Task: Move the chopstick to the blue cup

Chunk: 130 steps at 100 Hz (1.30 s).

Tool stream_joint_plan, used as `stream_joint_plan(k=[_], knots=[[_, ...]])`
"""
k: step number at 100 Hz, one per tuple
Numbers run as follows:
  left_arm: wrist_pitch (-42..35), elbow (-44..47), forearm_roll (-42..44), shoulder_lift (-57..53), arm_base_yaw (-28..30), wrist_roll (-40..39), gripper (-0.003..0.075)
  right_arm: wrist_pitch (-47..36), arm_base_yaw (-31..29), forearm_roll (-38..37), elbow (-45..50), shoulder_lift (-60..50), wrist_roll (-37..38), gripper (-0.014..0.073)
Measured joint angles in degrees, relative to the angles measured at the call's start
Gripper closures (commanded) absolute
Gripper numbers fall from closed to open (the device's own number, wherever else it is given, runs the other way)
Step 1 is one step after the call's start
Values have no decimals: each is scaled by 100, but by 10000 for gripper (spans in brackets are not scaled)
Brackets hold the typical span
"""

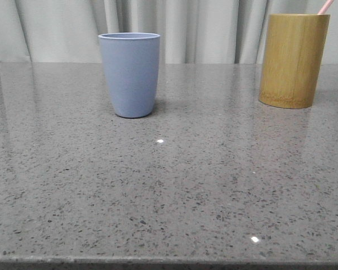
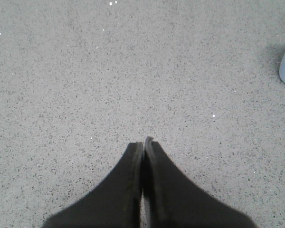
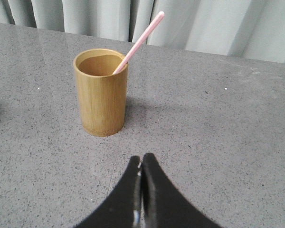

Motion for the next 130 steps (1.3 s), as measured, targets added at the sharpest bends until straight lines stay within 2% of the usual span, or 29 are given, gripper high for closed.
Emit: stream_joint_plan(k=[32, 40, 49, 66, 76, 92, 130], knots=[[-35, -172, -480, 318, 0, 246, 735, 62, 0, 0, 76, -149, 0, 659], [-46, -421, -861, 714, 0, 508, 699, 62, 0, 0, 76, -149, 0, 659], [-46, -841, -1203, 1255, 0, 748, 600, 62, 0, 0, 76, -149, 0, 659], [-11, -1871, -1438, 2356, 0, 942, 309, 153, 0, 0, 76, -149, 0, 659], [75, -2495, -1604, 2984, 0, 1007, 225, 233, 0, 0, 76, -149, 0, 659], [362, -3472, -1814, 4003, -156, 1016, 224, 307, 0, 0, 76, -149, 0, 659], [728, -4979, -1887, 5869, -1306, 1016, 224, 318, 0, 0, 76, -149, 0, 659]])
